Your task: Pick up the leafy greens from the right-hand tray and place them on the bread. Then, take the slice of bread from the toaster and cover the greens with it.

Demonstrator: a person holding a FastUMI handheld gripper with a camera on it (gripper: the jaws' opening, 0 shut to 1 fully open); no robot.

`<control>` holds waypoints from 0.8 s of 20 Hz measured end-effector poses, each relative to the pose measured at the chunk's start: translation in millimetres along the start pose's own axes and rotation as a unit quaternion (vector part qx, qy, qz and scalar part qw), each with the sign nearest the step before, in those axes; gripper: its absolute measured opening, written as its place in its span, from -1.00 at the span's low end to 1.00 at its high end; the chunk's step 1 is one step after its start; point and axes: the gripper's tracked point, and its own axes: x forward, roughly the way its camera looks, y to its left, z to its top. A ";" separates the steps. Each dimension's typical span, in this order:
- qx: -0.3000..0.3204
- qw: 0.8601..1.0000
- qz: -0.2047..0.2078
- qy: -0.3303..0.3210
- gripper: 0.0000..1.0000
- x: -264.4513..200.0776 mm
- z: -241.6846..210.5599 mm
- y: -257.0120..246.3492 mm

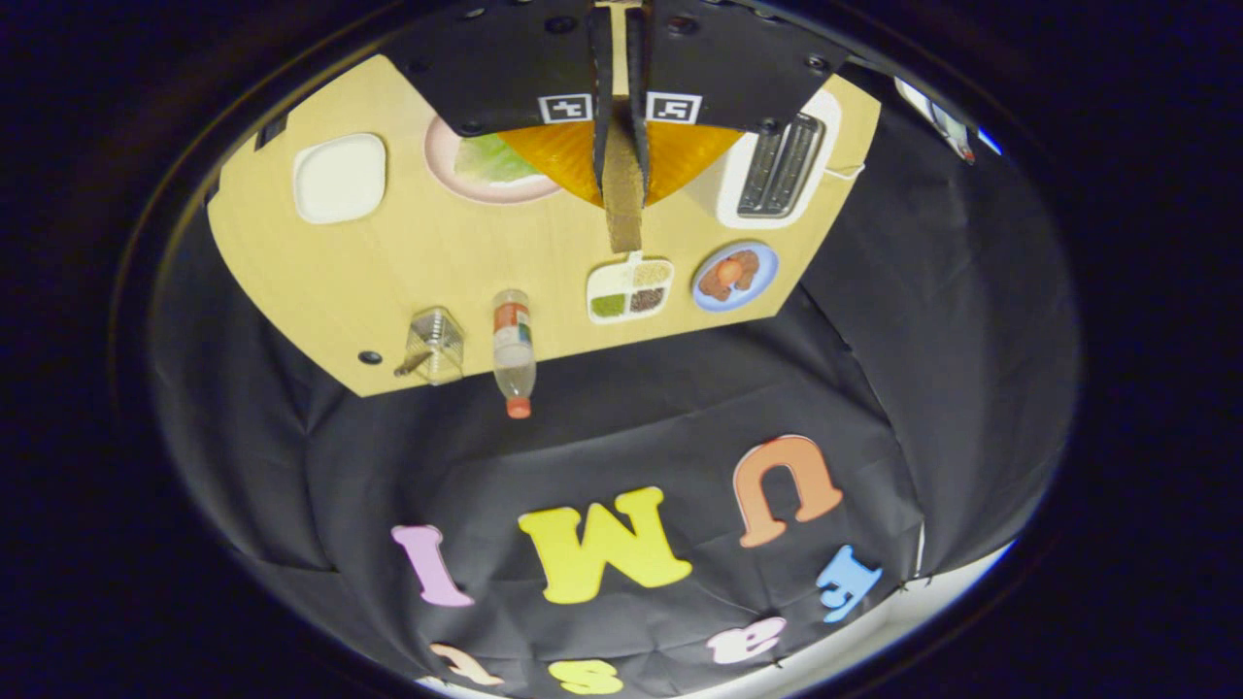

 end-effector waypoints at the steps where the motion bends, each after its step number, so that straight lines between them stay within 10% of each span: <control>1: 0.011 1.000 0.001 0.016 -0.89 10.8 -10.9 -8.6; 16: 0.017 0.999 0.002 0.033 -0.76 71.9 -67.8 -99.8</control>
